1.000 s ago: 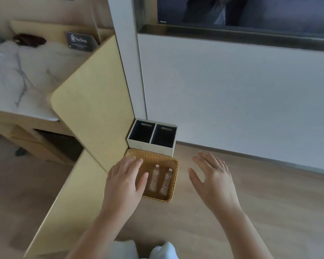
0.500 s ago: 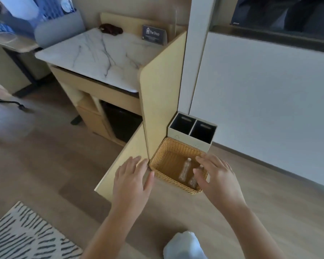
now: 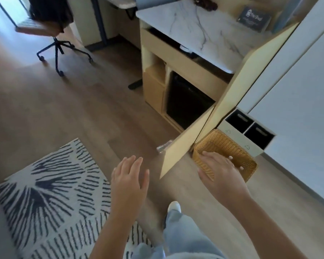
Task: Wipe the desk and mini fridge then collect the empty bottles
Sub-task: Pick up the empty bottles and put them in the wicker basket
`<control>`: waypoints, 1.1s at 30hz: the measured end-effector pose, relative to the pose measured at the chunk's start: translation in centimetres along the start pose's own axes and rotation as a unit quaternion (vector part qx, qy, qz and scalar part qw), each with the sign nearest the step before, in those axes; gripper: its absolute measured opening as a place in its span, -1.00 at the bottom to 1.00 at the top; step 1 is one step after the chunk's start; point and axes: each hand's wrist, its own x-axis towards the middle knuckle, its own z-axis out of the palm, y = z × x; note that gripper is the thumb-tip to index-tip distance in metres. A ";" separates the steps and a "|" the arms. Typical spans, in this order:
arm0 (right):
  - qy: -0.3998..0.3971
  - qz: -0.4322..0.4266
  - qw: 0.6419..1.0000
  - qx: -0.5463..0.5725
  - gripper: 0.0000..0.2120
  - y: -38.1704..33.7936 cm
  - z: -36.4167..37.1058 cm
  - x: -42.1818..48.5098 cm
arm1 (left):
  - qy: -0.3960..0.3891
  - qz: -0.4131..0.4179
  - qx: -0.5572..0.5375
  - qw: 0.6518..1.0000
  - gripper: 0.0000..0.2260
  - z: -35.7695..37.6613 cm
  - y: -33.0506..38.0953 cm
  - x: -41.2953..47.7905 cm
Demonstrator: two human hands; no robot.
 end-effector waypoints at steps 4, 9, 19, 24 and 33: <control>-0.038 -0.018 0.999 -0.009 -0.61 -2.0 1.7 4.6 | 0.019 -0.031 0.000 0.999 -0.60 0.0 -2.7 2.4; -0.044 -0.039 0.998 0.025 -0.62 -4.4 3.4 12.7 | 0.035 -0.026 0.022 0.999 -0.61 0.1 -4.7 8.7; -0.044 0.002 0.997 0.068 -0.60 -6.0 3.6 27.3 | 0.012 -0.008 0.041 0.999 -0.61 -0.1 -8.6 23.4; -0.038 0.066 0.995 0.067 -0.59 -7.5 4.9 32.1 | -0.007 0.022 0.028 0.999 -0.61 0.8 -12.7 29.4; 0.067 0.206 0.970 0.109 -0.64 -14.7 8.0 38.2 | -0.108 0.160 0.011 0.981 -0.62 0.6 -19.1 42.2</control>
